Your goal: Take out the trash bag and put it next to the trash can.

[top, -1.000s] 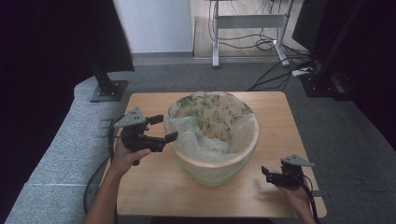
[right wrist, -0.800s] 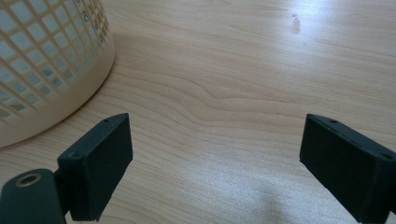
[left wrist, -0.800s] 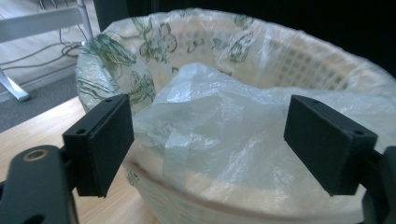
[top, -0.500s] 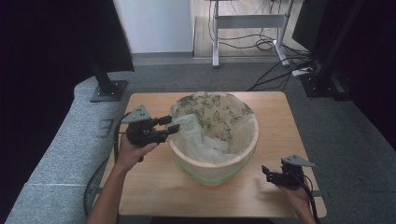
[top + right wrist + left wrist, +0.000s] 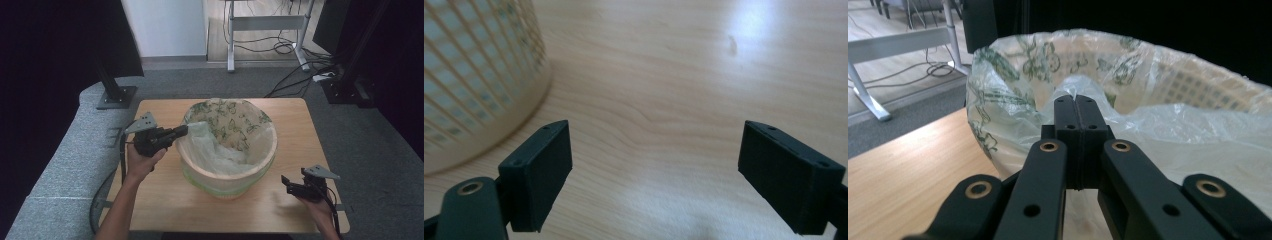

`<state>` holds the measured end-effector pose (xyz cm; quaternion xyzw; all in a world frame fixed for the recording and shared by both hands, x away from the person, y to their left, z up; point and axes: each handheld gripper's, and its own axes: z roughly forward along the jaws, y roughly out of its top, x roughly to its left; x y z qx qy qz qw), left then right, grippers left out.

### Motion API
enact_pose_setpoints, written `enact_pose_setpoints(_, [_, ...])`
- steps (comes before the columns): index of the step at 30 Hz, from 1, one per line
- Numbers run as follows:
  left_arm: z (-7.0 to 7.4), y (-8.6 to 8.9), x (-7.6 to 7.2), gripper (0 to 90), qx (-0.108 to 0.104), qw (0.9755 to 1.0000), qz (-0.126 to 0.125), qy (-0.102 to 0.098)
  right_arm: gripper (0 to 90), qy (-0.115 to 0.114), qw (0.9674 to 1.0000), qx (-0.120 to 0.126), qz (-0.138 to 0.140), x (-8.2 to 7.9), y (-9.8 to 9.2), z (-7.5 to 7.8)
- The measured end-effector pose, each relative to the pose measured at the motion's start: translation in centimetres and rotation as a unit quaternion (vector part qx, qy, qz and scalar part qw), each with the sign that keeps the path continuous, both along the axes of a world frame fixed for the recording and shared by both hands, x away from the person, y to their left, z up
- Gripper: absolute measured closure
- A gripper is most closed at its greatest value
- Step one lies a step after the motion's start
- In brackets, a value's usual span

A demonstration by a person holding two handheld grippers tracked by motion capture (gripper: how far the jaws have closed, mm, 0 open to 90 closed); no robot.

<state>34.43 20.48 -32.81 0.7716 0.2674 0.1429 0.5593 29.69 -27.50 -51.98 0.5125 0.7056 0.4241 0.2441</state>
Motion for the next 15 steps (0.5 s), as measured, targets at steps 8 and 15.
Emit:
enact_pose_setpoints(8, [1.7, -0.2, 0.3, 90.0, -0.029, 0.9995, -0.014, -0.003, 14.5, -0.058, 0.9959, 0.049, 0.048, -0.5, 0.1, 3.9])
enact_pose_setpoints(15, [2.8, -0.6, 0.6, 90.0, -0.035, 0.9992, -0.016, -0.005, 14.5, -0.099, 0.9853, 0.071, 0.12, -1.3, 1.0, 9.9])
